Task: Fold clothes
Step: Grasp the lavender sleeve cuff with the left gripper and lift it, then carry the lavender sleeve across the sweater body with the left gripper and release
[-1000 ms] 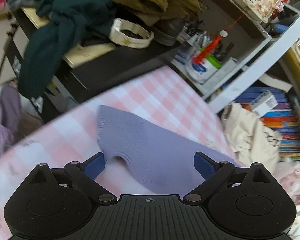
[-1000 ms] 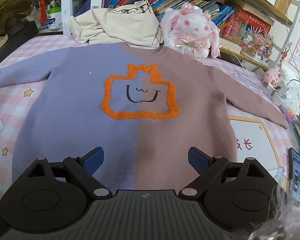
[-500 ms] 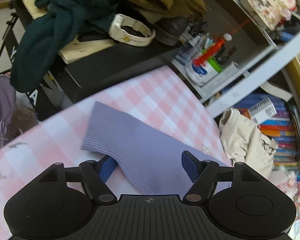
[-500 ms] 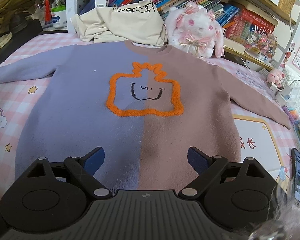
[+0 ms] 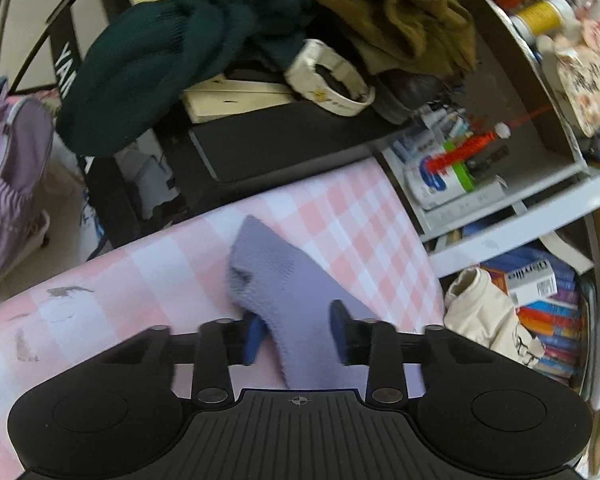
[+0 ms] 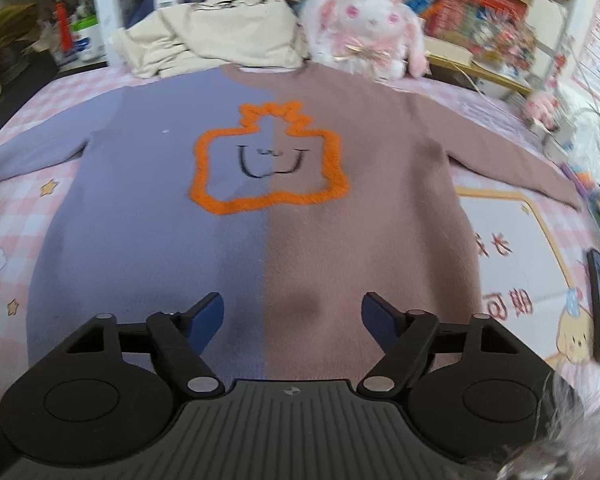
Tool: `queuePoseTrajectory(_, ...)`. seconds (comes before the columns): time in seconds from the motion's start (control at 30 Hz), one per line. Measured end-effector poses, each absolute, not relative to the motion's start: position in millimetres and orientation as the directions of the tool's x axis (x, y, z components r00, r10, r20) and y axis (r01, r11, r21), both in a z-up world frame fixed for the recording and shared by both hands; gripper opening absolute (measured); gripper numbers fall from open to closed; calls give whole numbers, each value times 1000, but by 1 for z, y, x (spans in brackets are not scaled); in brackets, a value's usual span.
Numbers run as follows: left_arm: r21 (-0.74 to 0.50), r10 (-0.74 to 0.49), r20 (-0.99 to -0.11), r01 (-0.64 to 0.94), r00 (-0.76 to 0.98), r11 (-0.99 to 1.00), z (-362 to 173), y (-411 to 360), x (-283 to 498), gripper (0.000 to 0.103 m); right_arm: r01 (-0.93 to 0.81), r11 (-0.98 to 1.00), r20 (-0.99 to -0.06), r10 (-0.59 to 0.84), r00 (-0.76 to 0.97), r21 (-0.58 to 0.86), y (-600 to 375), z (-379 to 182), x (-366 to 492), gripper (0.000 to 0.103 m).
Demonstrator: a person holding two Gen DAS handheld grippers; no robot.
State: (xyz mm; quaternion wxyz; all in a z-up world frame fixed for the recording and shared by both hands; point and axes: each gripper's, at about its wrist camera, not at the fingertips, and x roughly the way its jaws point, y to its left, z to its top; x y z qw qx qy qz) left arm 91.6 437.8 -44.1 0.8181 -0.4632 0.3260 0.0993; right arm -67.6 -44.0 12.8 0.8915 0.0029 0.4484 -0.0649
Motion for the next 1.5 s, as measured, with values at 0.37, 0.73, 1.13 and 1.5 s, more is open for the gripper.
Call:
queuePoseTrajectory(0.37, -650, -118, -649, -467, 752, 599, -45, 436, 91, 4, 143, 989, -814, -115, 569, -39, -55, 12, -76, 28)
queuePoseTrajectory(0.73, -578, -59, -644, -434, 763, 691, -27, 415, 92, 3, 125, 992, -810, -91, 579, -22, -74, 12, -78, 18)
queuePoseTrajectory(1.13, -507, -121, -522, -193, 844, 840, 44, 300, 93, 3, -92, 996, -783, 69, 618, 14, -113, 16, -71, 4)
queuePoseTrajectory(1.5, -470, -228, -479, -28, 848, 882, 94, 171, 109, 3, -227, 967, -776, 230, 587, 114, -163, 4, -49, 5)
